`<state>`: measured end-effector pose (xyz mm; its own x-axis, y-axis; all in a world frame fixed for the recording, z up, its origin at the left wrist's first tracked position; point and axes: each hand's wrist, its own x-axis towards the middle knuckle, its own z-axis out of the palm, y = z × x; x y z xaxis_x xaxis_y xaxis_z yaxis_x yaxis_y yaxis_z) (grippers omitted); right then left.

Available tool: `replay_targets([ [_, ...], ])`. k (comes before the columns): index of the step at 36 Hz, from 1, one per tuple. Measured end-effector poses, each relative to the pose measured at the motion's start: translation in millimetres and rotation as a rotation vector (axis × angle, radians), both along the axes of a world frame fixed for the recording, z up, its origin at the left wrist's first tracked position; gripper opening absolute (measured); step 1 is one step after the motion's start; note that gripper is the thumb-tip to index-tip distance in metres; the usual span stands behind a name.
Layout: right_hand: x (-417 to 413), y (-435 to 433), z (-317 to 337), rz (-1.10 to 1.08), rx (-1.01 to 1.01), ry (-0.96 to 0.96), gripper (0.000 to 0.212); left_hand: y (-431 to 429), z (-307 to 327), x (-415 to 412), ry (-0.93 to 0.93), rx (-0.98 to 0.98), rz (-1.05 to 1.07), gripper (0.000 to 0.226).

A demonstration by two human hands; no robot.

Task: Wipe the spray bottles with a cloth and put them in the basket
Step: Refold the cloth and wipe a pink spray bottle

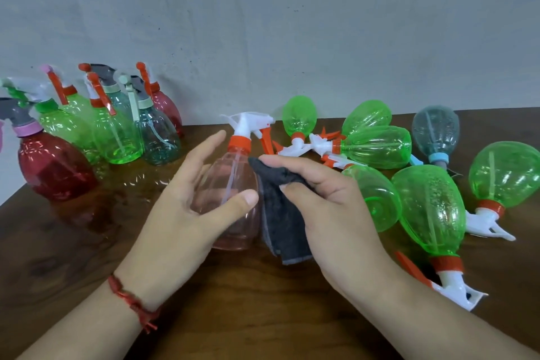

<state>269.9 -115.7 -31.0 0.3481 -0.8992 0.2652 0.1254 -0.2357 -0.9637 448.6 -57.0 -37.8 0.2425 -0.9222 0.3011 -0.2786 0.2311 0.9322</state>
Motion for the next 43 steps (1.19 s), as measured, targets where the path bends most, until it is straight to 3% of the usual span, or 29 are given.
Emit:
replay_targets([
  [3, -2, -6, 5, -0.041, -0.081, -0.054, 0.042, 0, -2, 4, -0.005, 0.012, -0.028, 0.078],
  [7, -13, -17, 17, -0.298, -0.24, -0.287, 0.039, 3, -3, 5, -0.044, 0.0, -0.096, 0.075],
  [9, -19, -24, 19, -0.395, -0.331, -0.306, 0.037, 5, -2, 4, -0.071, -0.006, -0.14, 0.076],
  [11, -19, -29, 15, -0.428, -0.406, -0.203, 0.041, 7, -2, -1, -0.063, -0.029, -0.181, 0.076],
  [14, -13, -30, 1, -0.375, -0.578, 0.181, 0.049, 9, -3, -10, -0.012, -0.05, -0.219, 0.076],
  [16, -10, -31, -5, -0.32, -0.659, 0.339, 0.05, 10, -2, -15, 0.099, -0.041, -0.226, 0.075],
  [22, -1, -27, -3, -0.139, -0.761, 0.413, 0.051, 11, 1, -15, 0.214, -0.028, -0.194, 0.075],
  [25, -2, -29, -2, -0.077, -0.788, 0.443, 0.051, 10, 0, -15, 0.215, -0.039, -0.19, 0.074],
  [28, -7, -37, -1, -0.193, -0.766, 0.427, 0.051, 11, 1, -14, 0.224, -0.046, -0.185, 0.076],
  [35, -13, -38, -3, -0.228, -0.55, 0.186, 0.052, 12, 0, -14, 0.182, -0.09, -0.156, 0.076],
  [39, -10, -33, -7, -0.228, -0.623, 0.189, 0.053, 10, -2, -15, 0.239, -0.14, -0.124, 0.081],
  [43, -8, -31, -11, -0.252, -0.705, 0.225, 0.049, 7, 3, -6, 0.265, -0.176, -0.063, 0.072],
])
